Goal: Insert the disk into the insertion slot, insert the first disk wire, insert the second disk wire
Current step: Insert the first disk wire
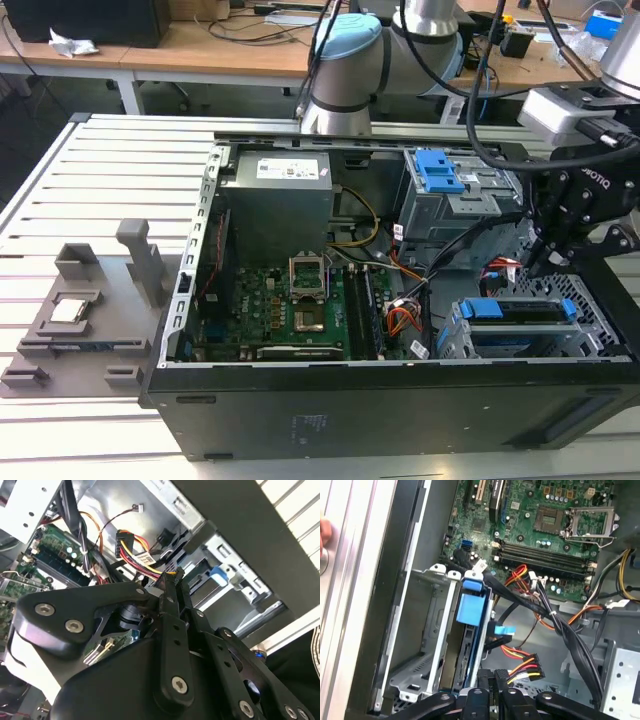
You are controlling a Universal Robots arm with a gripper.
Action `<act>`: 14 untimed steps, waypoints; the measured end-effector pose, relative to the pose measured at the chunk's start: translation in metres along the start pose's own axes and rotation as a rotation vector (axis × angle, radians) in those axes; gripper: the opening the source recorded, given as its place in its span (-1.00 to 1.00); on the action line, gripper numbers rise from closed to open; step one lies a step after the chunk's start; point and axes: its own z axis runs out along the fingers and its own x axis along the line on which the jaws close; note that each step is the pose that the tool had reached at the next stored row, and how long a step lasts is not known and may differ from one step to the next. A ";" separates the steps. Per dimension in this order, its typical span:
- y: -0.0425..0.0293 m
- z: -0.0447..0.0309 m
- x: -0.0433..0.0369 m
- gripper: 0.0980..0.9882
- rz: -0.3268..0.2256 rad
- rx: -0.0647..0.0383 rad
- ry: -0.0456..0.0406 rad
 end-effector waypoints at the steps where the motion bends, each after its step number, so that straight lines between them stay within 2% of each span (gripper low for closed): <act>1: 0.0033 0.0005 0.0016 -0.84 0.000 0.000 0.0001; 5: 0.0070 0.0033 0.0121 -0.84 0.000 0.000 0.0000; 9: 0.0073 0.0055 0.0137 -0.84 0.013 -0.001 -0.0003; 11: 0.0072 0.0066 0.0136 -0.84 0.066 -0.005 -0.0028; 14: 0.0071 0.0074 0.0135 -0.84 0.111 -0.009 -0.0048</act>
